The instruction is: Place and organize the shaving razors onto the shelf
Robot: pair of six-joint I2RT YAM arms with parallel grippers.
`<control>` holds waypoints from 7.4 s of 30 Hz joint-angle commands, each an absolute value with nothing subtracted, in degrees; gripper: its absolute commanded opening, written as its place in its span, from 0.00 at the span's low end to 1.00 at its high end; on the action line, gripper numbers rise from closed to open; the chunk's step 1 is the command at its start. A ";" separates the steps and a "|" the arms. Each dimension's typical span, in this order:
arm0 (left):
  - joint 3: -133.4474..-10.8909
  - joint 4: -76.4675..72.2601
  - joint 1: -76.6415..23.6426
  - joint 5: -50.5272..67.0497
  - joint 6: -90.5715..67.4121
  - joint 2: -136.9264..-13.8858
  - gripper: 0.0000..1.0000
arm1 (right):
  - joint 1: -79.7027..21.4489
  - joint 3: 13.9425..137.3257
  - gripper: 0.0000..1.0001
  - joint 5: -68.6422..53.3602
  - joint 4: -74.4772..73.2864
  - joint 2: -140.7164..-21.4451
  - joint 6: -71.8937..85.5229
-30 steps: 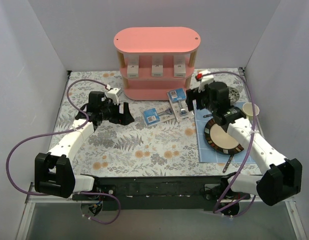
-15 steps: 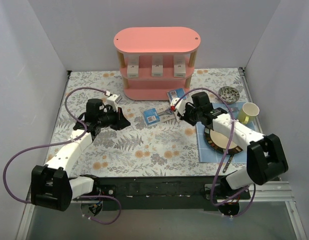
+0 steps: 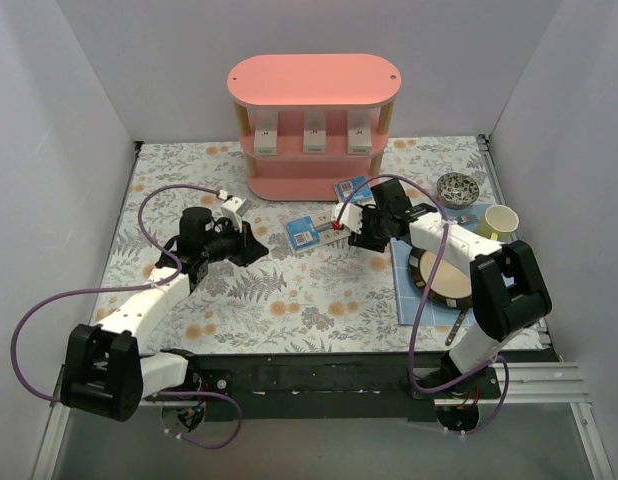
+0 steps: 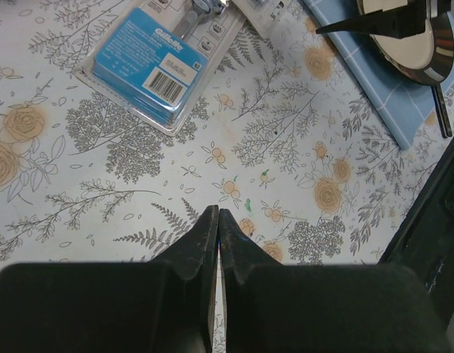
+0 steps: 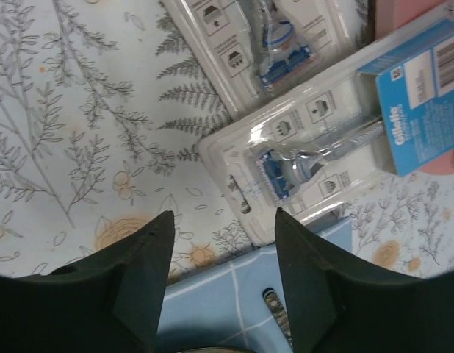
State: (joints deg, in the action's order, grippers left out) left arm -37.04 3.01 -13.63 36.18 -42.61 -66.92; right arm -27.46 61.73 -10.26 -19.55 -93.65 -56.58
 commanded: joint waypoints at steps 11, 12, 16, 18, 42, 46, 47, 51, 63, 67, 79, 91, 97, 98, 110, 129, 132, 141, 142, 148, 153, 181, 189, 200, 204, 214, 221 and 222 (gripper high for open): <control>-43.15 5.53 -15.12 35.51 -39.03 -72.68 0.12 | -25.58 69.17 0.75 4.57 -8.00 -102.22 -8.18; -43.24 6.06 -15.12 35.25 -38.85 -72.77 0.12 | -25.58 69.60 0.75 4.31 -8.26 -102.48 -6.43; -44.38 6.68 -15.12 34.63 -38.93 -73.91 0.12 | -25.58 70.31 0.73 2.64 -8.88 -104.49 -4.05; -44.73 6.59 -15.12 34.28 -39.20 -74.53 0.12 | -25.58 70.40 0.72 2.02 -8.70 -105.29 -3.34; -46.49 6.68 -15.12 33.05 -39.55 -75.06 0.12 | -25.58 71.54 0.69 7.65 -8.35 -107.23 2.46; -46.58 6.24 -15.12 33.40 -39.90 -75.32 0.12 | -25.49 71.46 0.70 7.82 -8.09 -107.75 1.67; -46.76 6.24 -15.12 33.49 -39.90 -75.32 0.12 | -25.49 71.46 0.70 7.91 -8.17 -107.75 1.50; -46.67 6.24 -15.03 33.40 -39.90 -75.23 0.12 | -25.49 71.98 0.71 8.52 -7.65 -107.75 1.06; -47.02 6.33 -15.12 33.22 -40.25 -75.94 0.13 | -25.49 72.59 0.59 6.59 -7.47 -110.65 3.41; -47.55 7.12 -15.12 33.22 -40.17 -76.29 0.13 | -25.49 74.18 0.45 6.15 -8.00 -110.30 6.66; -48.25 7.47 -15.12 33.49 -40.52 -77.43 0.13 | -25.49 84.28 0.49 7.21 -12.22 -113.29 16.26; -48.25 6.95 -15.12 33.40 -40.69 -77.70 0.13 | -25.58 82.44 0.67 3.95 -11.07 -111.89 18.02; -47.99 6.24 -15.12 33.49 -40.87 -77.70 0.13 | -25.49 80.43 0.68 3.87 -11.51 -109.34 16.70; -47.99 6.07 -15.12 33.57 -40.96 -77.70 0.13 | -25.49 80.07 0.68 3.78 -11.86 -108.38 16.44; -46.06 3.34 -15.12 33.05 -41.92 -76.91 0.13 | -25.49 72.33 0.03 -6.92 -17.65 -101.52 -6.30; -40.78 1.93 -15.12 31.64 -42.63 -72.42 0.13 | -27.42 67.40 0.01 -13.81 -13.71 -103.53 -57.92; -40.69 1.93 -15.12 31.64 -42.63 -72.42 0.13 | -27.42 68.99 0.01 -10.73 -12.66 -106.17 -58.27; -40.96 1.67 -15.12 31.99 -42.63 -73.30 0.13 | -27.16 72.42 0.01 -8.71 -10.55 -110.13 -58.97; -40.96 1.41 -15.12 31.99 -42.63 -73.47 0.13 | -27.25 72.86 0.01 -8.44 -10.02 -110.21 -58.97; -40.78 0.97 -15.12 32.26 -43.15 -73.92 0.13 | -27.16 74.26 0.01 -5.98 -8.00 -111.44 -59.76; -40.87 0.88 -15.12 32.26 -43.15 -74.00 0.13 | -26.90 75.32 0.01 -4.84 -6.77 -112.41 -60.82; -41.13 0.88 -15.12 32.52 -44.03 -74.79 0.14 | -26.63 77.87 0.01 -2.11 4.39 -116.54 -63.80; -40.87 0.88 -15.12 32.52 -44.12 -74.36 0.14 | -26.63 74.64 0.01 -5.70 0.36 -111.81 -67.75; -40.34 0.26 -15.12 32.26 -44.74 -74.53 0.14 | -27.60 74.87 0.01 -4.75 -3.16 -113.46 -74.27; -39.99 0.35 -15.12 32.26 -44.74 -74.09 0.14 | -27.51 77.87 0.01 -2.82 -2.82 -116.97 -74.53; -40.17 0.35 -15.12 32.17 -44.82 -74.79 0.14 | -27.51 78.84 0.01 -0.26 2.63 -119.79 -77.17; -40.43 0.35 -15.12 32.61 -45.35 -75.76 0.14 | -27.42 78.05 0.01 2.28 6.85 -120.23 -77.87; -40.43 0.26 -15.12 32.61 -45.44 -75.85 0.14 | -27.33 77.87 0.01 2.46 7.38 -120.23 -77.87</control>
State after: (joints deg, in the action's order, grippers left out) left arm -40.16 1.23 -14.85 32.16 -45.15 -75.85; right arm -27.44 76.51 0.80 2.17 -119.52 -76.16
